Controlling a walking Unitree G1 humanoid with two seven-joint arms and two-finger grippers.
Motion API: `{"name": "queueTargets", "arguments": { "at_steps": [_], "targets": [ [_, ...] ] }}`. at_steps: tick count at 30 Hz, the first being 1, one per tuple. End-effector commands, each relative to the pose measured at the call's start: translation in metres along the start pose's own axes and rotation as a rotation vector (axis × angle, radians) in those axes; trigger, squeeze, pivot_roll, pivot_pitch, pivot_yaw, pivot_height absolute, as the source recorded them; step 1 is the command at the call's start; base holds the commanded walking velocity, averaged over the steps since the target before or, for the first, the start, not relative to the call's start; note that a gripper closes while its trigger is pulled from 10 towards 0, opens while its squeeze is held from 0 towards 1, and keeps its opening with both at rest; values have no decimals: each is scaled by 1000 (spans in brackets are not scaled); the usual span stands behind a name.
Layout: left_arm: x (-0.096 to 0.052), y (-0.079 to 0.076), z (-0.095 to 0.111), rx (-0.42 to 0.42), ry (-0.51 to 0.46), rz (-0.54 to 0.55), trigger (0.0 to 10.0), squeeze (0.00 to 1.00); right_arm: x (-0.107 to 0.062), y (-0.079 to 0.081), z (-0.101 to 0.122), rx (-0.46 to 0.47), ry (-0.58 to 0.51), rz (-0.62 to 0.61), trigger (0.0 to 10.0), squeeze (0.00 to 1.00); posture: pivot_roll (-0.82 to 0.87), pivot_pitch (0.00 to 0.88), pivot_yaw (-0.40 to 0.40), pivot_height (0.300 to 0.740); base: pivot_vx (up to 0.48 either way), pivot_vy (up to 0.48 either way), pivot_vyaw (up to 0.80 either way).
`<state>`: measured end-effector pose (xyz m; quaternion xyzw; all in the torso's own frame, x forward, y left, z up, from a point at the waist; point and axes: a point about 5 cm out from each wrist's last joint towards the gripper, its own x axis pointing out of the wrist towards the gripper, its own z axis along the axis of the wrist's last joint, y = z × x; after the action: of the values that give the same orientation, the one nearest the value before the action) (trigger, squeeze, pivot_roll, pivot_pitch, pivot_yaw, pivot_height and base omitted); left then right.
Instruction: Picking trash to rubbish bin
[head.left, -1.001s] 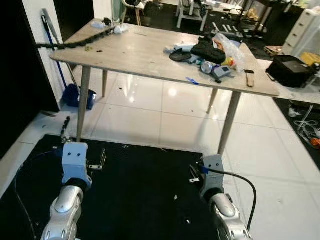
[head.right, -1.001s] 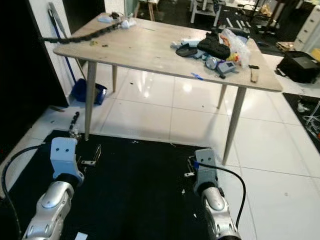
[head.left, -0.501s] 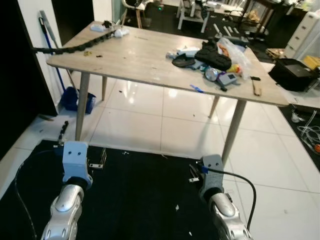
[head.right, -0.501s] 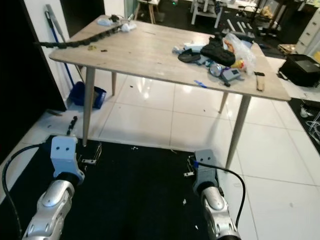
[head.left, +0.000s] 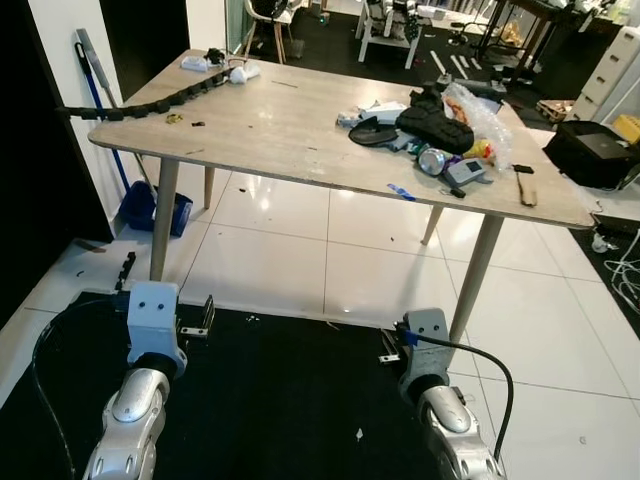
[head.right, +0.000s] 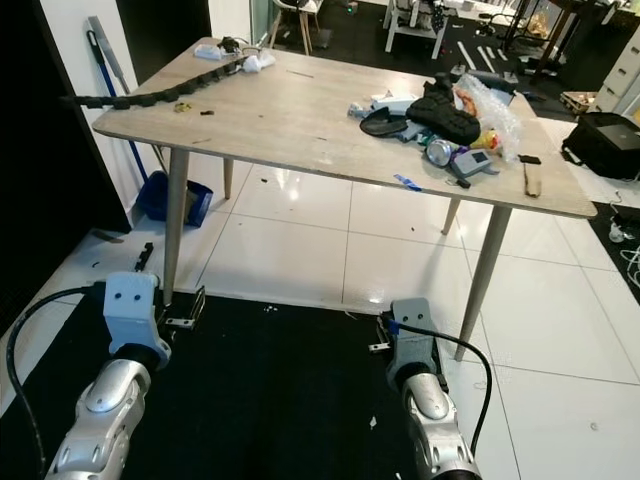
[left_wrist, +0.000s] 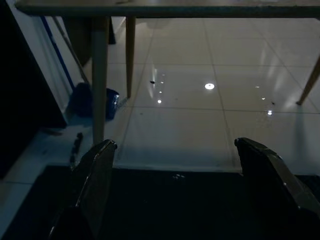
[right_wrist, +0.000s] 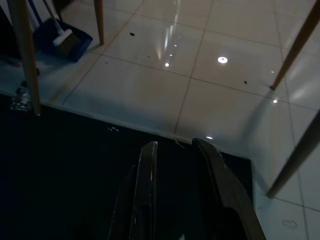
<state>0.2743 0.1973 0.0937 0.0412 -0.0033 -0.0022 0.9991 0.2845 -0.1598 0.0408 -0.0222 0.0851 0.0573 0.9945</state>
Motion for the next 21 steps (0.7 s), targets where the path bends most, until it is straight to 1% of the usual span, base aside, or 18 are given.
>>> {"name": "queueTargets", "arguments": {
  "at_steps": [1,16,19,21],
  "targets": [
    [-1,-3,-3,4,18,-16,10000,0,-3,-6,-4,5,20,-19,10000,0,16,76,-85,740,281,0,0],
    [-1,-4,-3,3,17,-23,10000,0,-4,-4,-2,15,5,-3,10000,0,16,73,-85,740,284,0,0],
    [-1,-4,-3,4,16,-23,10000,0,-3,-4,1,14,-5,2,10000,0,16,73,-85,740,281,0,0],
    [0,-4,-2,4,13,-23,10000,0,-1,-4,8,1,-42,-1,10000,0,16,71,-85,740,285,0,0]
  ]
}}
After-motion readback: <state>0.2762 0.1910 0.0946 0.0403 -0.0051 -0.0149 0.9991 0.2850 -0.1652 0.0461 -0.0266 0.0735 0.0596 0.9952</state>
